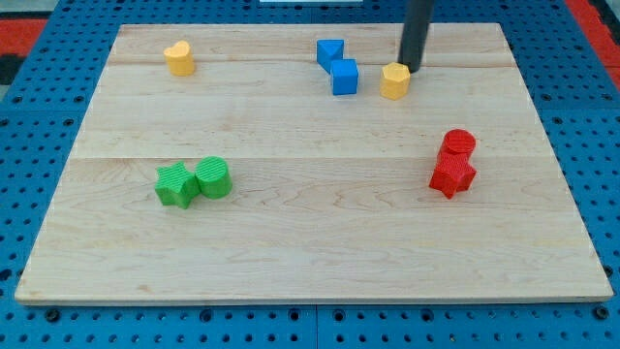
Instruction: Slide the yellow hexagon closer to the yellow heart
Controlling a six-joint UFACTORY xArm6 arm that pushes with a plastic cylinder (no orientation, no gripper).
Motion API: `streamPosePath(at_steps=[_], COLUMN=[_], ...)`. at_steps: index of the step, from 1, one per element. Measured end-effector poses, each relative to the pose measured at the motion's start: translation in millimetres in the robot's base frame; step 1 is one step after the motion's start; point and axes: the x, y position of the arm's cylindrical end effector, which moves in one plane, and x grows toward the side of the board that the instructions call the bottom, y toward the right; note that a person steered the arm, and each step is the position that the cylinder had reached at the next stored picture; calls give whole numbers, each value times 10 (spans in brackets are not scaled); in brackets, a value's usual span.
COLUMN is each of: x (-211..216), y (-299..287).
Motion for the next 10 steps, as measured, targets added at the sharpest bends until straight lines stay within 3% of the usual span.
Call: streamPosePath(at_steps=[2, 6, 10], x=[32, 511, 1332], y=[136, -1062, -1505])
